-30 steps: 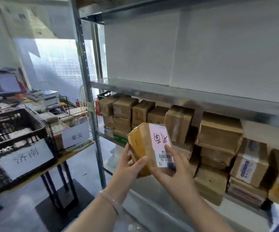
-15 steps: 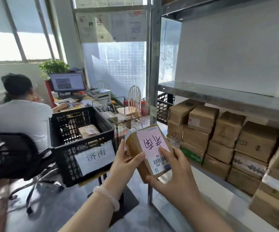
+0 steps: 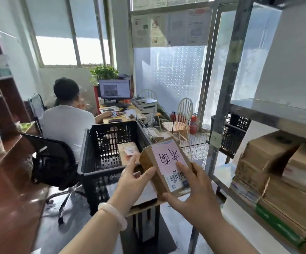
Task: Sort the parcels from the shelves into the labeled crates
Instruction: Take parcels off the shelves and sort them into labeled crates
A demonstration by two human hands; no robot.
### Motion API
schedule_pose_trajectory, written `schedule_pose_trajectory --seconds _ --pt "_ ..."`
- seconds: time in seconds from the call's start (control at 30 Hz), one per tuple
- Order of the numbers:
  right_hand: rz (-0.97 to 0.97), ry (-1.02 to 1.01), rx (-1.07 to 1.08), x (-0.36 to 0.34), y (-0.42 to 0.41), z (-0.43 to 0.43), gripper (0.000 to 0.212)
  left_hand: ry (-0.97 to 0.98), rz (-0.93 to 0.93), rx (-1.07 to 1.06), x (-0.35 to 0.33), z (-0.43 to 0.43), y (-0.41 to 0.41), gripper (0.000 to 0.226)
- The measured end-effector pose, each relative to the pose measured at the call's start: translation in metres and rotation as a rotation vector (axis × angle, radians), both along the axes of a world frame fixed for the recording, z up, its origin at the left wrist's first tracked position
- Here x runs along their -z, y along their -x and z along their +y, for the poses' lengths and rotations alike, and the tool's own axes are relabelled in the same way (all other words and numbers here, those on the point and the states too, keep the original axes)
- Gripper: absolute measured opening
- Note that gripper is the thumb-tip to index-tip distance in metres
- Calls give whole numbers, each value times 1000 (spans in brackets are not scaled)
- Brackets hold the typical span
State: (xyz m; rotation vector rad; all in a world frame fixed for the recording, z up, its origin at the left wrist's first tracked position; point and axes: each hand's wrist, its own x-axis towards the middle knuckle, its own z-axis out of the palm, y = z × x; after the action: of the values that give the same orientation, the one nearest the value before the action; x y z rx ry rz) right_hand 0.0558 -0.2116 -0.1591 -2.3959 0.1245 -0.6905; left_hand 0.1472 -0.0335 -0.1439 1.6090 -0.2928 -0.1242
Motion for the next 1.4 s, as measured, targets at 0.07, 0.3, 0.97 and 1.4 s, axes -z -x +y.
schedule_pose_trajectory --seconds 0.07,0.3,0.97,1.4 --pt "-6 -9 -9 -3 -36 -12 89 -49 3 -31 -1 -4 -28 90" --pt "26 49 -116 -11 -155 -47 92 -196 -59 -201 -8 -29 -117 83" --pt "225 117 -122 -3 -339 10 93 -447 -126 -269 7 40 -298 76" --pt "560 153 78 45 -469 69 94 -510 -148 -157 17 96 -391 68"
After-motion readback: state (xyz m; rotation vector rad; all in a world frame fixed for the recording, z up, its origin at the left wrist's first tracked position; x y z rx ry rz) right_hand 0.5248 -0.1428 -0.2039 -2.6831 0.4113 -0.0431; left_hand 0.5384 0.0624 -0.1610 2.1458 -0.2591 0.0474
